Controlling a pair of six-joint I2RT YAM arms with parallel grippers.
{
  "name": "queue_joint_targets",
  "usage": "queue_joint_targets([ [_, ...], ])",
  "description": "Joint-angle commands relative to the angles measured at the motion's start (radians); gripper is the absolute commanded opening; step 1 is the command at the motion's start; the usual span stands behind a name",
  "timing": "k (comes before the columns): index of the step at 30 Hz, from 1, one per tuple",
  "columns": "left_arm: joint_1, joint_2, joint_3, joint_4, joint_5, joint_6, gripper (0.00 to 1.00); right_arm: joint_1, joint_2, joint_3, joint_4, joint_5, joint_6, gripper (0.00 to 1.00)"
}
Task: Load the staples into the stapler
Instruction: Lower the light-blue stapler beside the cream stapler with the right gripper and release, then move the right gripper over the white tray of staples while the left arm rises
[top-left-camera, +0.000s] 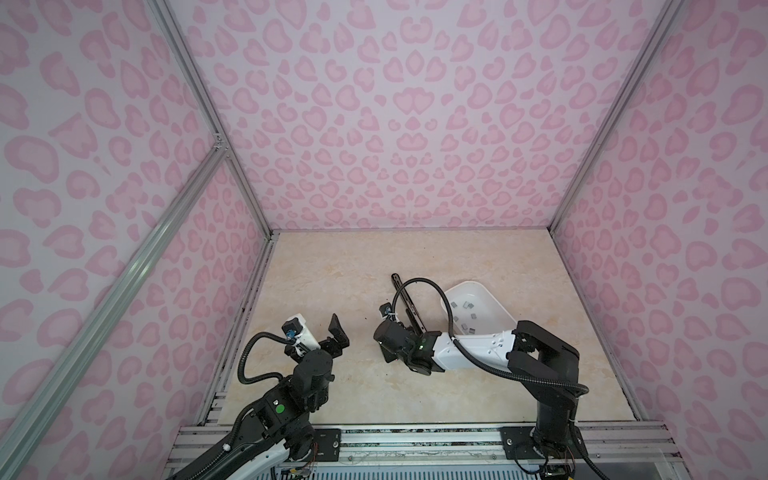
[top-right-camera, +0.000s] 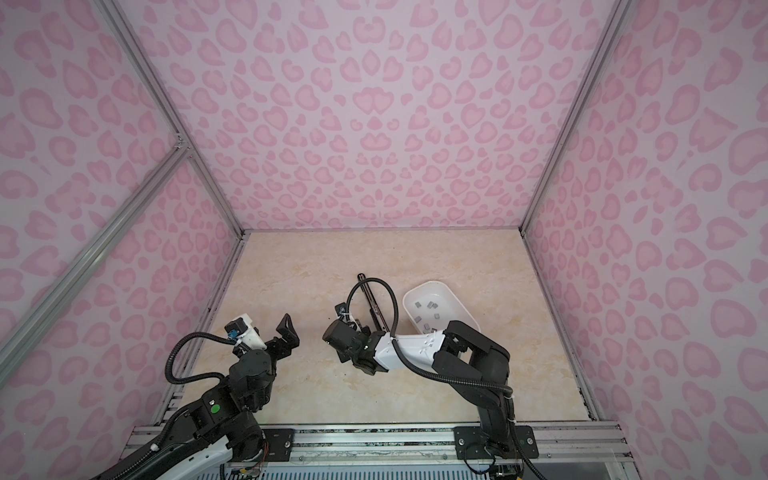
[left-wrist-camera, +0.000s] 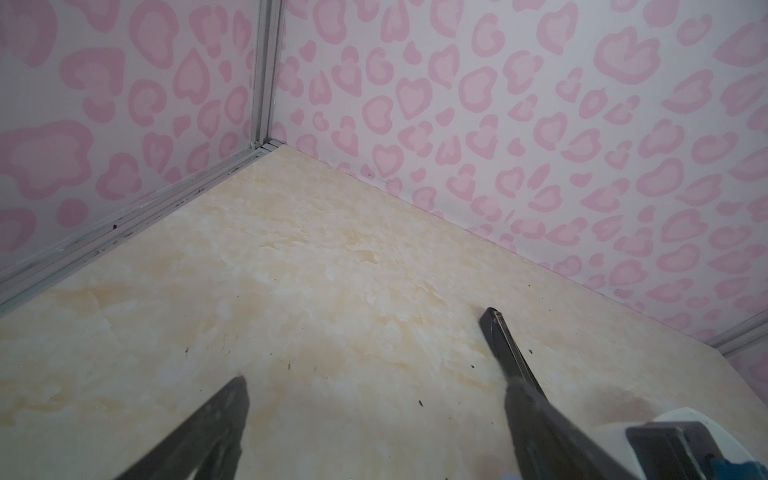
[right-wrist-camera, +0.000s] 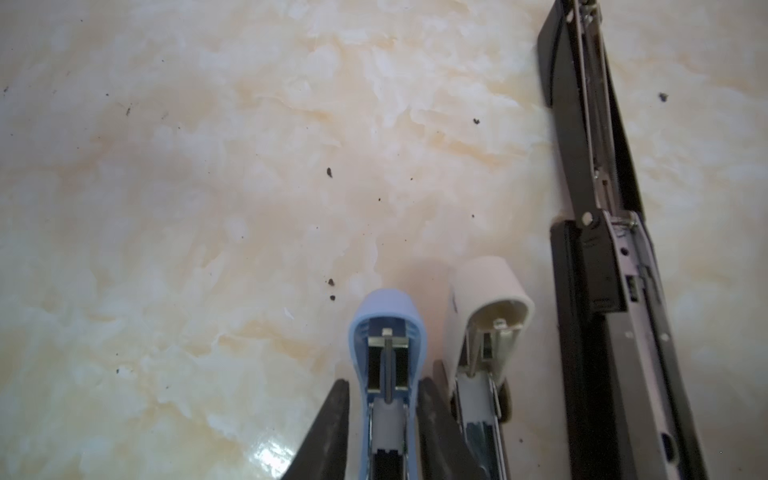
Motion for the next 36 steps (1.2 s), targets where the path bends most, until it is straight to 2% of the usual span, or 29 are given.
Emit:
queue_joint_targets([
  [1,0.001,0.0,-0.003,0.017,-0.005,-0.004,0.97,-0.001,0.024,0.015,0.001,0.016,0.007,0.29],
  [12,0.002,0.009,-0.001,0.018,-0.004,-0.004,0.97,0.001,0.026,0.021,0.006,0.021,0.006,0.26],
  [19,0.002,0.014,0.031,-0.044,0.007,-0.017,0.97,0.002,-0.139,-0.064,-0.017,0.095,-0.003,0.27],
  [22,0.005,0.019,0.11,-0.266,0.136,-0.214,0.97,-0.005,-0.258,-0.11,-0.101,0.175,-0.007,0.27],
  [24,0.004,0.033,0.138,-0.277,0.264,-0.208,0.98,-0.021,-0.343,-0.157,-0.165,0.245,0.01,0.28],
  [25,0.004,0.047,0.148,-0.272,0.315,-0.171,1.0,-0.043,-0.389,-0.185,-0.197,0.255,0.019,0.28],
  [26,0.003,0.065,0.161,-0.29,0.349,-0.139,0.97,-0.071,-0.433,-0.211,-0.235,0.254,0.032,0.28],
  [28,0.004,0.105,0.178,-0.377,0.377,-0.125,0.95,-0.129,-0.508,-0.26,-0.285,0.239,0.038,0.27],
  [31,0.003,0.169,0.166,-0.426,0.354,-0.094,0.93,-0.218,-0.6,-0.325,-0.362,0.235,0.047,0.27],
  [33,0.003,0.209,0.156,-0.473,0.29,-0.106,0.9,-0.278,-0.642,-0.378,-0.359,0.208,0.041,0.28],
  [35,0.003,0.231,0.133,-0.487,0.273,-0.155,0.89,-0.347,-0.667,-0.437,-0.329,0.131,0.022,0.27],
  [36,0.002,0.232,0.125,-0.466,0.302,-0.144,0.83,-0.373,-0.672,-0.456,-0.325,0.095,0.02,0.27],
])
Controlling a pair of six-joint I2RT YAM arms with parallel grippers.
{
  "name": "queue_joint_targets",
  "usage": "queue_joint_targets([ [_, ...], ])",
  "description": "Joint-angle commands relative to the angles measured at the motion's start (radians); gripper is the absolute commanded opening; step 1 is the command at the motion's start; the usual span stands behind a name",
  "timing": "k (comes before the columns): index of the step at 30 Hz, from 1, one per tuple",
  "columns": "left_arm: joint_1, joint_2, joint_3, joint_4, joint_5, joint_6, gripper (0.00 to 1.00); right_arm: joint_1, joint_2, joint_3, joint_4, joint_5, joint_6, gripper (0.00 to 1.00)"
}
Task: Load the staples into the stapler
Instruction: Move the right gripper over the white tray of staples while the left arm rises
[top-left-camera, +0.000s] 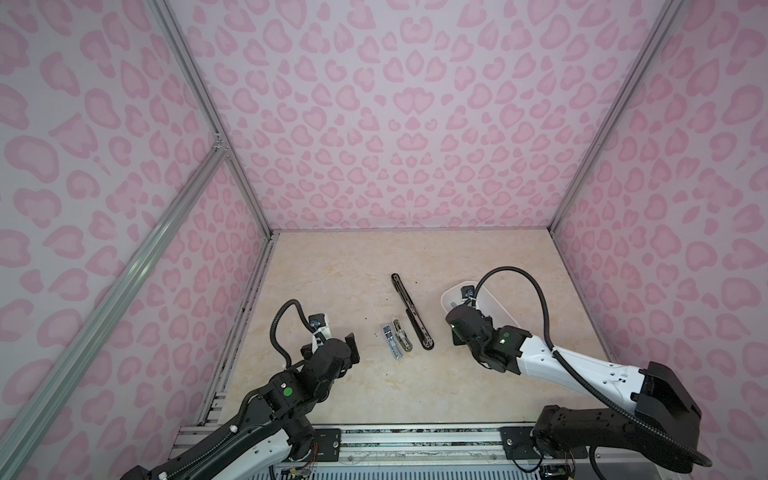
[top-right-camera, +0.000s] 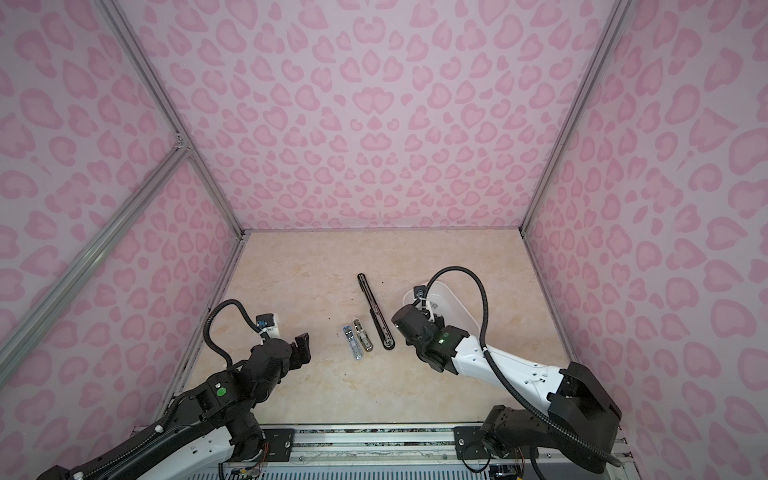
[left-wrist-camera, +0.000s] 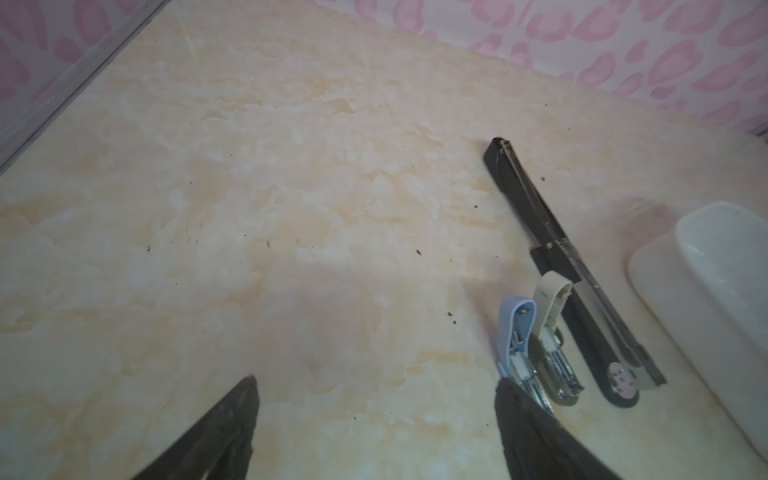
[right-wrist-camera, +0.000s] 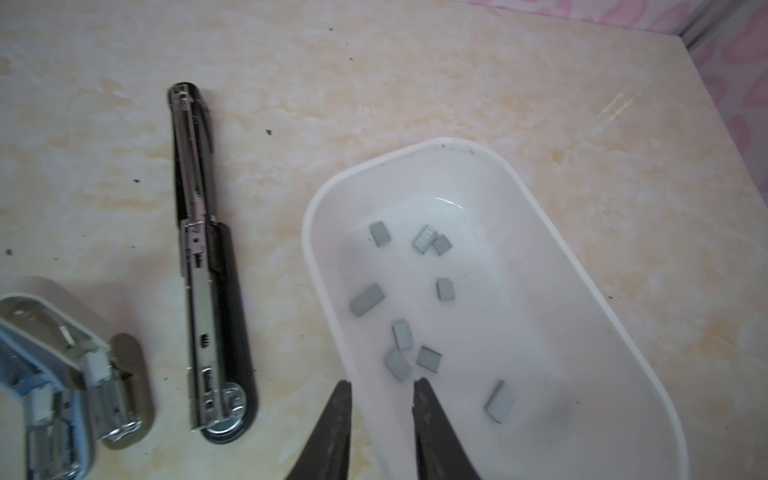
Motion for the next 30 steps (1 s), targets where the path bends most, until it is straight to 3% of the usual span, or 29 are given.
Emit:
queue_joint_targets([
  [1,-0.004,0.006,-0.025,-0.028,0.018,0.003,0.79,-0.067,-0.013,-0.053,-0.031,-0.101,-0.008,0.26],
  [6,-0.01,-0.051,-0.053,-0.01,0.015,0.002,0.8,-0.098,0.032,-0.09,-0.016,-0.206,-0.01,0.25],
  [13,-0.012,-0.11,-0.073,-0.008,0.016,0.003,0.8,-0.083,0.088,-0.084,0.012,-0.263,0.006,0.21],
  [22,-0.013,-0.133,-0.079,-0.01,0.021,0.004,0.8,-0.005,0.109,-0.063,0.046,-0.256,0.058,0.2],
  [30,-0.014,-0.141,-0.081,-0.001,0.047,0.014,0.8,0.051,0.114,-0.058,0.036,-0.162,0.116,0.23],
])
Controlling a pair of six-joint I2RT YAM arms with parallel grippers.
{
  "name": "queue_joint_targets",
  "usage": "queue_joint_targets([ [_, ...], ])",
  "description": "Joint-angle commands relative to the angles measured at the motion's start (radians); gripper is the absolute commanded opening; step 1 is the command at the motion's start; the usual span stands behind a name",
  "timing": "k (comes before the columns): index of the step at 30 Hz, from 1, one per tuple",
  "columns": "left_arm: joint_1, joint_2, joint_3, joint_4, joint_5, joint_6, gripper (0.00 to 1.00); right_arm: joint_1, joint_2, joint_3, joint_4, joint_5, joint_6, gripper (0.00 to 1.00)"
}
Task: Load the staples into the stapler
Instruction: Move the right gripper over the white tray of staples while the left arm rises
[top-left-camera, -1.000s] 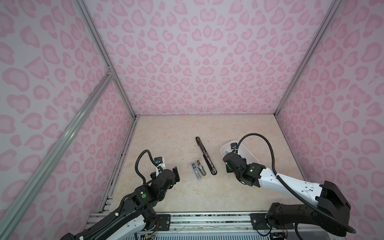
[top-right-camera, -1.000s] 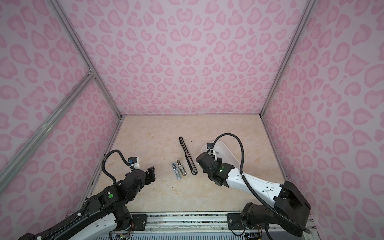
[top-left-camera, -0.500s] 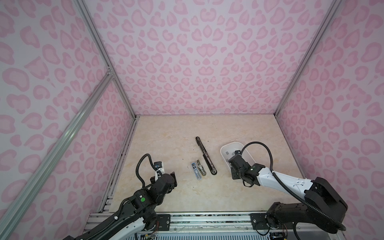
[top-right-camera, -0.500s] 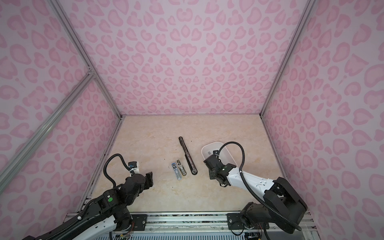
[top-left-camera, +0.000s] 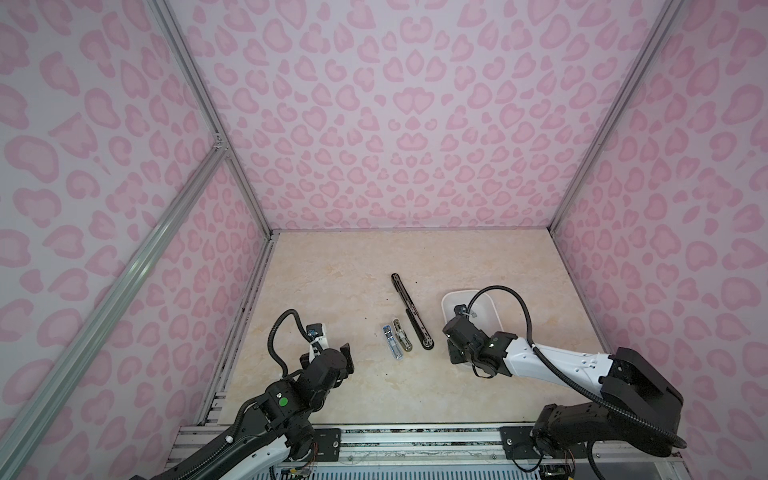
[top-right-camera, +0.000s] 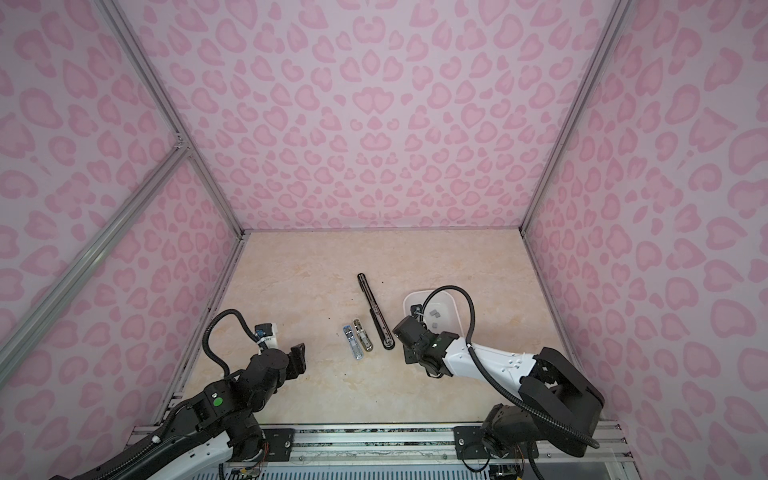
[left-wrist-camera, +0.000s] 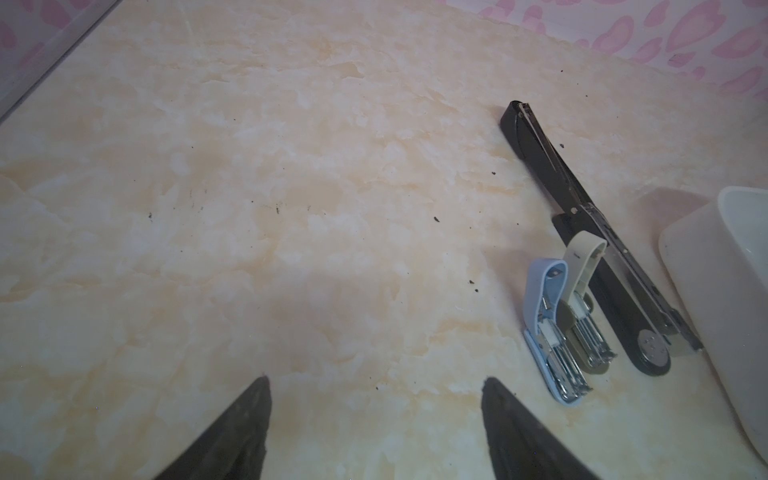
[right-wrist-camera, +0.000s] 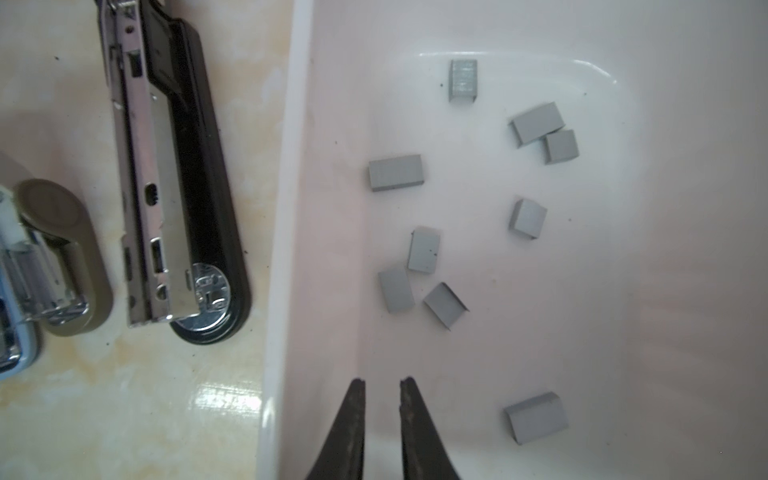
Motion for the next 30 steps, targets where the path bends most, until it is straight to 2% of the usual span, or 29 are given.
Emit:
queue_joint_targets([
  [1,0.0,-0.007,0.0,0.009,0.019,0.013,0.81,-0.002,-0.034,-0.003,-0.028,0.099,0.043,0.25],
  [2,-0.001,-0.012,0.015,-0.007,0.019,0.011,0.8,-0.011,-0.053,0.0,-0.045,0.119,0.044,0.26],
  [4,0.0,-0.031,0.074,-0.068,-0.016,-0.078,0.84,-0.035,-0.082,0.002,-0.063,0.138,0.041,0.28],
  [5,-0.001,-0.049,0.11,-0.098,-0.031,-0.152,0.89,-0.055,-0.097,-0.003,-0.057,0.138,0.038,0.29],
  [6,0.001,-0.076,0.148,-0.125,-0.024,-0.237,0.99,-0.077,-0.106,-0.012,-0.04,0.125,0.033,0.3],
  [9,0.001,-0.138,0.214,-0.036,0.079,-0.255,0.98,-0.146,-0.102,-0.045,0.063,0.073,0.005,0.3],
  [11,0.0,-0.108,0.32,-0.109,0.056,-0.325,0.98,-0.181,-0.067,-0.02,0.072,0.069,-0.016,0.3],
  [14,0.0,0.01,0.469,-0.165,0.067,-0.319,0.98,-0.244,-0.007,0.03,0.088,0.004,-0.059,0.29],
  [16,-0.001,0.096,0.521,-0.151,0.086,-0.315,0.98,-0.285,0.033,0.047,0.131,-0.066,-0.076,0.28],
  [20,-0.001,0.249,0.598,-0.101,0.11,-0.292,0.98,-0.308,0.123,0.077,0.191,-0.101,-0.089,0.28],
  [25,0.008,0.328,0.641,-0.053,0.058,-0.259,0.98,-0.338,0.217,0.117,0.241,-0.156,-0.112,0.27],
  [30,0.021,0.364,0.71,-0.047,0.023,-0.234,0.97,-0.358,0.255,0.14,0.235,-0.156,-0.106,0.26],
])
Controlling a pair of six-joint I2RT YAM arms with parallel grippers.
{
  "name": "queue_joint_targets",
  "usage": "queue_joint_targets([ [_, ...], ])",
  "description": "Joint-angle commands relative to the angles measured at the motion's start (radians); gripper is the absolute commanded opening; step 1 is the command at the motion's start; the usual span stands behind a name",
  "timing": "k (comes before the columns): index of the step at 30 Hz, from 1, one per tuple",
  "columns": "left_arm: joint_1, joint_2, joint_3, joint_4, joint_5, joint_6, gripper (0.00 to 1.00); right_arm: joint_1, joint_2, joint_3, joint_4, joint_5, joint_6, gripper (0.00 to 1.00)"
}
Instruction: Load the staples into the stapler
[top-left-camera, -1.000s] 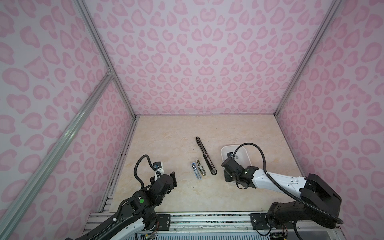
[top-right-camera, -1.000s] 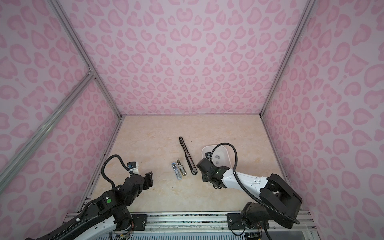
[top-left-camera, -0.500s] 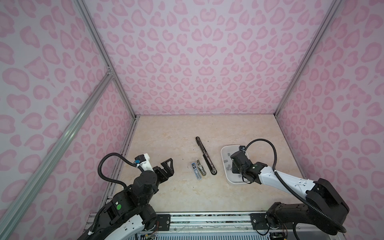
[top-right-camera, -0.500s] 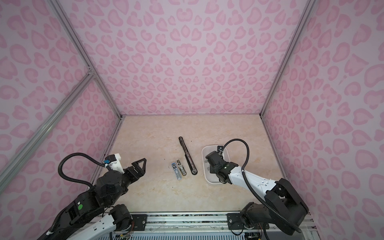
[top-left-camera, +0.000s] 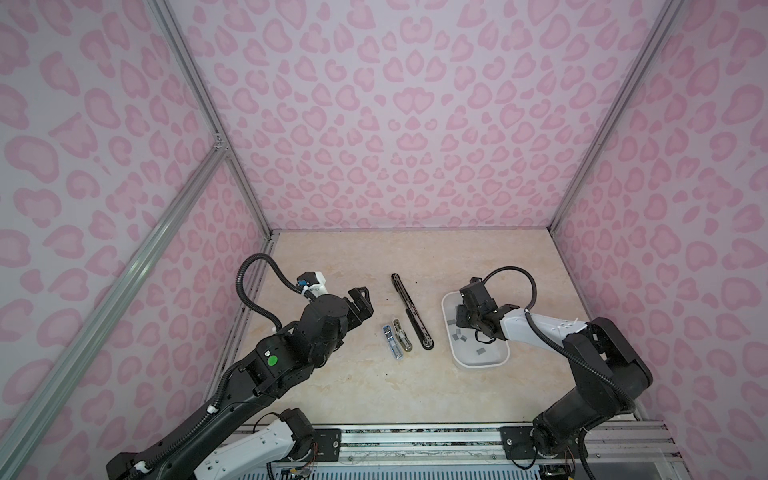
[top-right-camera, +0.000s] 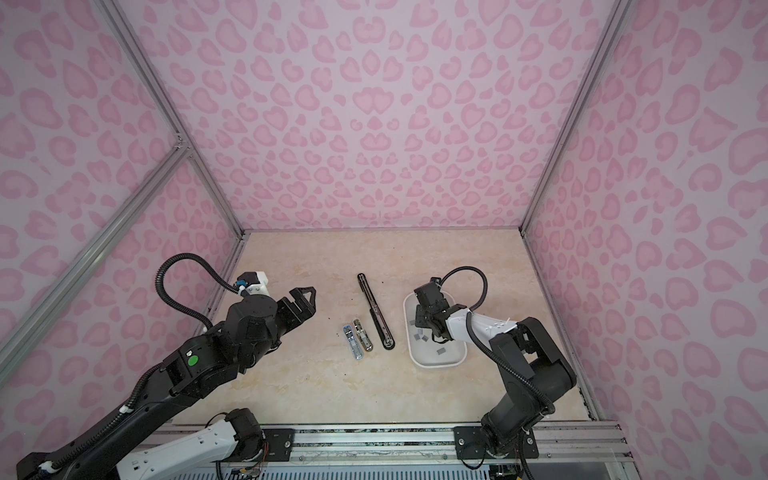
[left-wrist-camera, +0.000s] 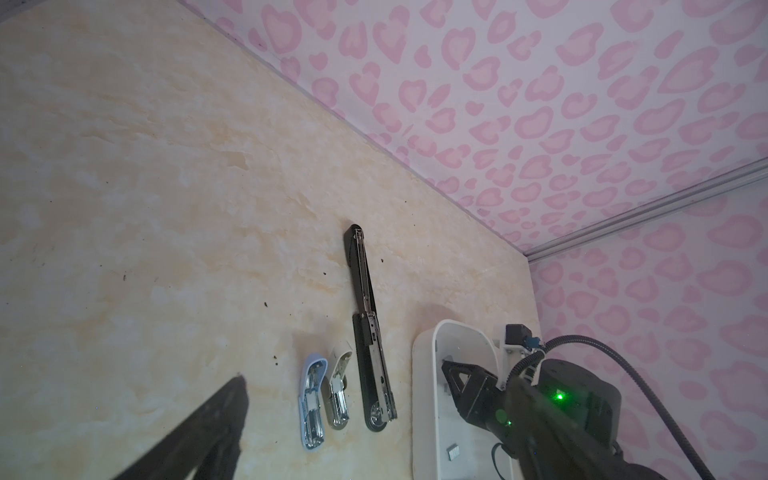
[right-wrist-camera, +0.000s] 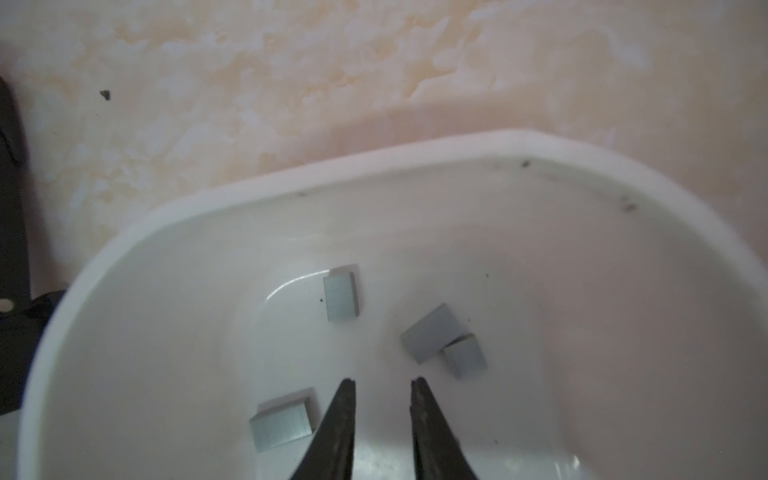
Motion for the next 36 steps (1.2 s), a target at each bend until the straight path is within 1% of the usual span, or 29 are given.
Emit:
queue_joint_targets([
  [1,0.009,0.023,0.054,0.037,-0.04,0.037,0.97,-0.007,0.01,-0.003,0.023,-0.012,-0.001,0.26],
  [4,0.019,0.078,0.093,0.056,-0.039,0.074,0.97,-0.01,0.006,-0.02,0.036,-0.009,0.01,0.26],
  [7,0.048,0.173,0.179,0.02,0.037,0.098,0.97,-0.019,0.017,-0.017,0.038,-0.029,0.014,0.26],
  [9,0.062,0.228,0.208,0.024,0.077,0.125,0.98,-0.023,0.027,-0.015,0.04,-0.039,0.014,0.26],
  [11,0.078,0.264,0.21,0.003,0.056,0.111,0.98,-0.024,0.034,-0.006,0.034,-0.04,0.015,0.26],
  [15,0.141,0.272,0.132,-0.012,0.027,0.132,0.97,-0.036,0.043,-0.002,0.027,-0.036,0.026,0.26],
  [20,0.287,0.267,0.012,-0.051,0.047,0.174,0.98,-0.064,0.054,-0.004,0.033,-0.049,0.025,0.28],
  [25,0.403,0.257,-0.087,-0.051,0.063,0.197,0.97,-0.077,0.063,-0.01,0.046,-0.051,0.026,0.31],
  [30,0.443,0.259,-0.121,-0.029,0.06,0.235,0.97,-0.077,0.052,-0.027,0.048,-0.031,0.025,0.37],
  [33,0.454,0.27,-0.129,-0.032,0.039,0.243,0.97,-0.081,0.058,-0.021,0.047,-0.028,0.022,0.38],
  [36,0.459,0.281,-0.137,-0.025,0.043,0.253,0.97,-0.081,0.074,0.002,0.039,-0.026,0.013,0.38],
])
